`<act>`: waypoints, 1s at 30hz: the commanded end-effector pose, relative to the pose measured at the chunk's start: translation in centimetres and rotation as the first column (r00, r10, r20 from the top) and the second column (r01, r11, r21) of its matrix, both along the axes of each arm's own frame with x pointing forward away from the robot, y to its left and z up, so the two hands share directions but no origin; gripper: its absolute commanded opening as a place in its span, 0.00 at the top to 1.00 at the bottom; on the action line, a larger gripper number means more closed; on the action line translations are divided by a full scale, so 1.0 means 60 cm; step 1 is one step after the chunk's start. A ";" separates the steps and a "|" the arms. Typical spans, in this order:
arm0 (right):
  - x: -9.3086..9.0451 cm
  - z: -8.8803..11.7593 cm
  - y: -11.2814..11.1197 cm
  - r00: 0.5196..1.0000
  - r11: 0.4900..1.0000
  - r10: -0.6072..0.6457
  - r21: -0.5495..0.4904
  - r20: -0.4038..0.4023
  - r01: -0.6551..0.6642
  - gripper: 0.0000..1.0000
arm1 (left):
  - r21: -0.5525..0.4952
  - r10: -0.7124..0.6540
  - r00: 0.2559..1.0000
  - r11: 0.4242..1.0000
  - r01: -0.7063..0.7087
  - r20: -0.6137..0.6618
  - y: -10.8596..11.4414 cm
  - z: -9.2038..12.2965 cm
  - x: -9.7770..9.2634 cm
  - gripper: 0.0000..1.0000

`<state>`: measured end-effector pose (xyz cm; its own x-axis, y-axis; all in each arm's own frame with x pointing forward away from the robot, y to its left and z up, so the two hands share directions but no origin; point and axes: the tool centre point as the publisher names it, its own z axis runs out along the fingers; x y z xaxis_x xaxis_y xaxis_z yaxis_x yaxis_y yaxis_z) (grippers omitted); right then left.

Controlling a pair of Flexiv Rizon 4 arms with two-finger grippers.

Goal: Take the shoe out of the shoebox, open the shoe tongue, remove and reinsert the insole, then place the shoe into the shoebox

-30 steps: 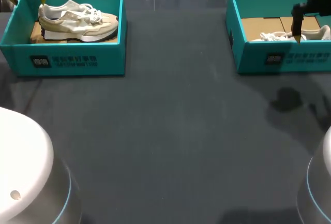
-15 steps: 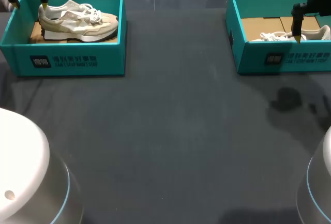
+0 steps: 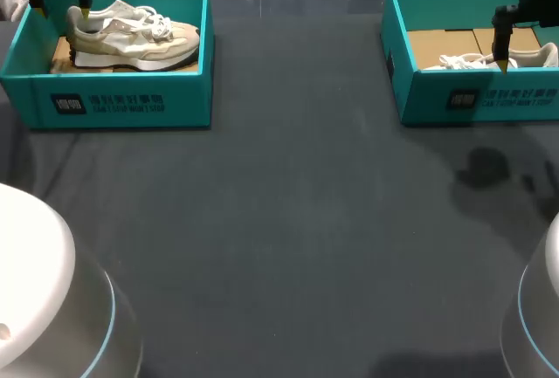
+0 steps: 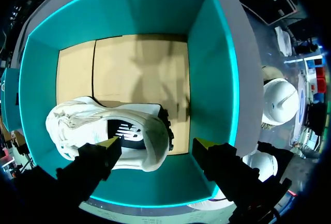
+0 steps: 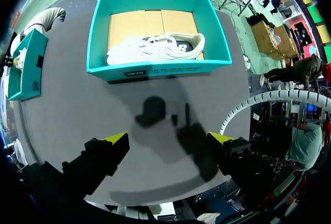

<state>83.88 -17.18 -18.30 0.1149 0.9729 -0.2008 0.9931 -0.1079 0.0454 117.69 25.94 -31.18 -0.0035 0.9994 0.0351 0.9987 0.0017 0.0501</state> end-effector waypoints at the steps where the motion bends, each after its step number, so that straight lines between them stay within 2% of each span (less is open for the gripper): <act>1: 0.000 0.000 0.001 1.000 1.000 -0.001 -0.001 0.000 0.001 0.00 | 0.008 0.013 1.000 1.000 -0.012 -0.018 -0.002 -0.017 0.024 0.12; 10: 0.000 0.000 0.001 1.000 1.000 -0.001 -0.001 0.000 0.001 0.00 | 0.021 0.043 0.998 0.999 -0.042 -0.045 -0.001 -0.042 0.036 0.23; 30: 0.000 0.000 0.001 1.000 1.000 -0.001 -0.001 0.000 0.001 0.00 | 0.042 0.062 0.992 0.997 -0.057 -0.114 0.005 -0.088 0.036 0.26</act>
